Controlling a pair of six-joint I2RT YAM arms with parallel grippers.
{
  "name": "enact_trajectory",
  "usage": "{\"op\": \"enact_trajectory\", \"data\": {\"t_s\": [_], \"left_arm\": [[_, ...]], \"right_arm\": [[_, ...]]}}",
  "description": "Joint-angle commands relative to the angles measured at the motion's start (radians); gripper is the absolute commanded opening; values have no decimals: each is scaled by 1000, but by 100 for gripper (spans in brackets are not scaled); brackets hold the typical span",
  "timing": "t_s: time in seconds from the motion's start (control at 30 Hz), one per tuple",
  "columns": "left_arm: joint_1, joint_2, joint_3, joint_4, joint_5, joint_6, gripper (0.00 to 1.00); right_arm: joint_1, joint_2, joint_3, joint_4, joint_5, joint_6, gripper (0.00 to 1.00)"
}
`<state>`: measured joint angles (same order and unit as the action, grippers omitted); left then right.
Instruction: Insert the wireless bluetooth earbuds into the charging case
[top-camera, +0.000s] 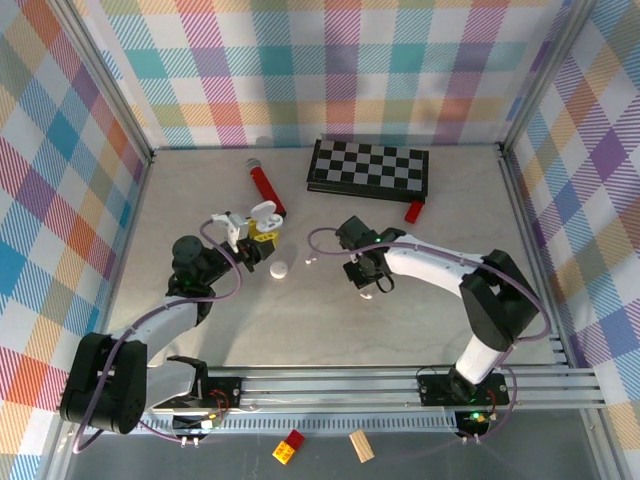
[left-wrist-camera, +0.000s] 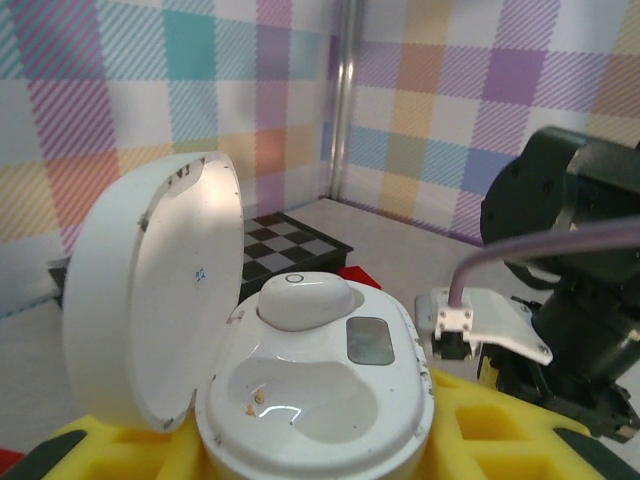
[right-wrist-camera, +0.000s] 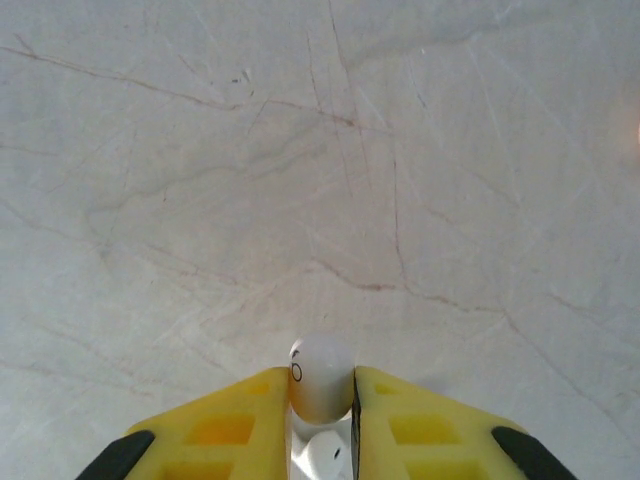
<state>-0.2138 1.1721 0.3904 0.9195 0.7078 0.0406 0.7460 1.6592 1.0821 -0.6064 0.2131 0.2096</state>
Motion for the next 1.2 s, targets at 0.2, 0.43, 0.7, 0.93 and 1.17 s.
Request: {"op": "enact_trajectory", "data": {"t_s": [0.2, 0.43, 0.7, 0.93, 1.17], "left_arm": [[-132, 128, 69, 134, -36, 4, 37], [-244, 206, 126, 111, -73, 64, 36], [-341, 307, 193, 118, -113, 116, 36], [-420, 405, 265, 116, -136, 142, 36], [-464, 446, 313, 87, -152, 182, 36]], "right_arm": [[-97, -265, -139, 106, -251, 100, 20], [-160, -407, -143, 91, -329, 120, 19], [-218, -516, -101, 78, -449, 138, 19], [-221, -568, -65, 79, -506, 156, 19], [-221, -588, -56, 117, -569, 174, 19]]}}
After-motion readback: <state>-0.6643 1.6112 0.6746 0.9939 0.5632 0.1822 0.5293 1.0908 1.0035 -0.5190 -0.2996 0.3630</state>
